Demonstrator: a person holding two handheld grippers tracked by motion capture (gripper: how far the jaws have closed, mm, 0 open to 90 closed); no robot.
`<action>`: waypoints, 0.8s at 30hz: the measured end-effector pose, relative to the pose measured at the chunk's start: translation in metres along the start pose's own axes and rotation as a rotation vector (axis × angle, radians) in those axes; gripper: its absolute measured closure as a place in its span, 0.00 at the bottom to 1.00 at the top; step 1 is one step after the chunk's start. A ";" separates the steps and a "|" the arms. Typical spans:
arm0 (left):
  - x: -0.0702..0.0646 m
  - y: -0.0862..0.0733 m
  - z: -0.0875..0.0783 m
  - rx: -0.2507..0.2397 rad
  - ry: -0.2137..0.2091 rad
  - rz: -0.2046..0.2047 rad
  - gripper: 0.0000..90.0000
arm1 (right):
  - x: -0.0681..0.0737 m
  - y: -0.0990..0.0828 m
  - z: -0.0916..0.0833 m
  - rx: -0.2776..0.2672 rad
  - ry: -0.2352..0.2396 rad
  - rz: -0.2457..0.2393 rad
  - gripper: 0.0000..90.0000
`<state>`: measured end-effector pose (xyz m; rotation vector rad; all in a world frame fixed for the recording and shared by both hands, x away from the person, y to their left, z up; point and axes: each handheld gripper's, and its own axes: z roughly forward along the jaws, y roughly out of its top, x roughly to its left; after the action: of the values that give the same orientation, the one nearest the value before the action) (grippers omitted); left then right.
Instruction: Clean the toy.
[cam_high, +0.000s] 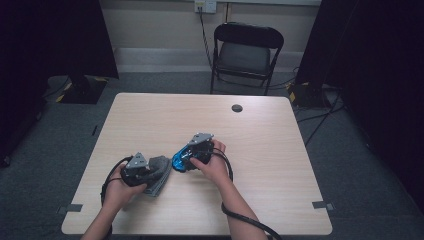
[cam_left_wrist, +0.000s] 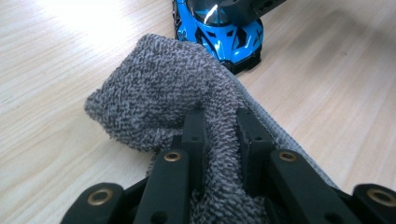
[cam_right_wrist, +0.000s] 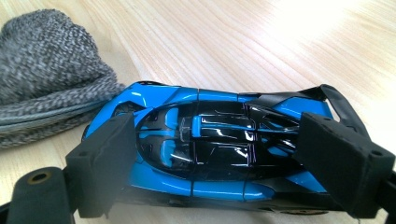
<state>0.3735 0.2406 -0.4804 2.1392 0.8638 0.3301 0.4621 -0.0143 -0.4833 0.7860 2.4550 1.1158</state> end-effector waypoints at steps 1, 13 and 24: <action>0.000 -0.001 -0.002 -0.006 -0.003 -0.007 0.84 | 0.000 0.000 0.000 -0.002 -0.001 0.000 0.13; -0.005 0.005 -0.021 -0.094 -0.011 -0.017 0.84 | 0.000 0.001 0.000 0.005 -0.003 -0.004 0.14; -0.001 0.003 -0.024 -0.098 0.008 -0.023 0.83 | 0.004 0.010 -0.002 0.053 0.012 -0.019 0.18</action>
<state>0.3621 0.2527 -0.4625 2.0369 0.8588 0.3617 0.4618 -0.0076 -0.4748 0.7716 2.5057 1.0558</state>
